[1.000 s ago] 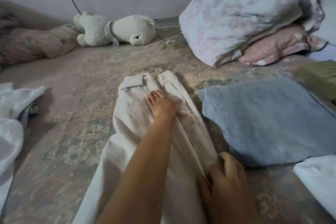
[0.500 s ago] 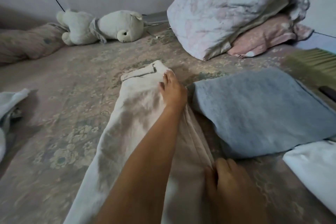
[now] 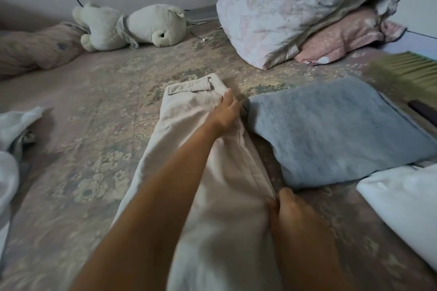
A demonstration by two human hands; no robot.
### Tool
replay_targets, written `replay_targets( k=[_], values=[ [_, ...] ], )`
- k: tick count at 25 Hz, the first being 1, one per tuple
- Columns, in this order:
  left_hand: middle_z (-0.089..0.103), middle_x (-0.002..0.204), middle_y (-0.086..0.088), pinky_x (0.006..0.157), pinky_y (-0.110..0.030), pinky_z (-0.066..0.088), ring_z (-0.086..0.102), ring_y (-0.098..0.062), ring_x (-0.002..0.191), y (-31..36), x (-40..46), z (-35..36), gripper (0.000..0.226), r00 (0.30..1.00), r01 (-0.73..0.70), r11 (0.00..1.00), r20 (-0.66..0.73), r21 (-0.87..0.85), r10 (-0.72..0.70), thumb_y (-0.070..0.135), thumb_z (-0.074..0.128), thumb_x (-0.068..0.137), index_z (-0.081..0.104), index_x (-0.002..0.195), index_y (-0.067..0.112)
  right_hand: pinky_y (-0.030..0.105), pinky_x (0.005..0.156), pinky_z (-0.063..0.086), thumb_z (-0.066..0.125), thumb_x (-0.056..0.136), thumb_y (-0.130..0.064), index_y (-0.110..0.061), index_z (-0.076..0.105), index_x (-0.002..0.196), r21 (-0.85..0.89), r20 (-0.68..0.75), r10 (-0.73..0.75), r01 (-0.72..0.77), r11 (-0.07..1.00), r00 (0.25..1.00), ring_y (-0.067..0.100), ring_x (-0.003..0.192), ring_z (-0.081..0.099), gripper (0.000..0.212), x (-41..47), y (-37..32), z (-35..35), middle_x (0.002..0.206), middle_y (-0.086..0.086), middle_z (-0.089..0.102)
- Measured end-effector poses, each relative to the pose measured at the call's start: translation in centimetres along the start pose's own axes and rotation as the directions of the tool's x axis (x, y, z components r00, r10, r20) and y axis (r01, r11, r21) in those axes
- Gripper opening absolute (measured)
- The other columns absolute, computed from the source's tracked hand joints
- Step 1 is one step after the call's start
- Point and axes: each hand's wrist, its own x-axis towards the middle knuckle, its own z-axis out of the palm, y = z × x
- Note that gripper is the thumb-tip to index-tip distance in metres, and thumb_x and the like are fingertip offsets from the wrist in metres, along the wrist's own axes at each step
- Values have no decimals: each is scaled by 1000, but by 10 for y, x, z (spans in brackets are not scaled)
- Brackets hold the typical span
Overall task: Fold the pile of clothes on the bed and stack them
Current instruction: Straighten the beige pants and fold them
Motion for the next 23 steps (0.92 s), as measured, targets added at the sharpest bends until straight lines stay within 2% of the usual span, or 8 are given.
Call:
replay_targets(
  k=[2,7,12,15,17,19,21,23],
  values=[
    [-2,160,-1,118,-44,-6,-8,-19,147,-3,-27,-9,53,990,-118,975,98,190,101,33,25,104,6,152,25,30,74,39,27,103,-25,-20,40,100,9,-20,20,-20,1000,1000,18,108,57,15,0,-2,-5,115,-2,57],
    [-15,159,0,110,-64,-10,-14,-27,146,-15,-53,35,57,979,-105,811,204,576,-18,58,14,97,-9,147,43,32,76,42,27,103,-24,-16,43,109,5,4,110,-110,994,994,20,107,56,18,-3,-9,-7,115,1,57],
    [-20,157,3,107,-64,-14,-18,-18,145,-16,-31,54,55,985,6,817,139,576,-105,41,7,101,-16,149,26,32,71,44,36,101,-19,-12,44,110,-149,9,144,-141,979,990,24,100,57,14,-1,-1,1,110,6,56],
    [-20,157,3,110,-60,-11,-16,-18,145,-3,-38,41,54,976,-8,873,192,488,-99,35,11,103,-12,151,24,31,46,47,52,81,0,-2,57,90,-215,-258,-25,-33,976,966,30,67,62,11,-5,-3,6,78,15,60],
    [-14,159,0,115,-48,-9,-12,-15,146,11,-70,18,55,993,-32,945,114,324,-6,30,18,104,-6,152,20,38,68,55,38,80,-4,4,65,103,-266,-337,-241,153,952,910,35,85,66,36,-22,-8,8,96,22,66],
    [-18,157,-2,115,-40,-12,-17,-15,144,5,-130,-3,61,996,-88,904,46,419,75,40,22,102,-8,151,20,40,99,41,38,82,-23,0,64,118,-252,-245,-435,377,891,866,33,110,62,50,-53,-11,15,120,20,63],
    [-28,151,1,112,-42,-18,-23,-18,142,-28,-210,-9,68,995,-100,811,34,577,99,61,9,94,-14,149,27,35,110,19,32,91,-47,-8,59,128,-248,-86,-470,438,864,879,28,121,55,60,-72,-1,28,129,14,59],
    [-9,156,-4,115,-44,-11,-2,-27,146,-53,-285,-5,80,993,-76,755,-16,651,113,71,-4,86,3,152,26,34,112,14,19,97,-53,-10,56,132,-268,-60,-450,420,867,891,27,127,49,66,-75,8,33,135,13,54]
  ],
)
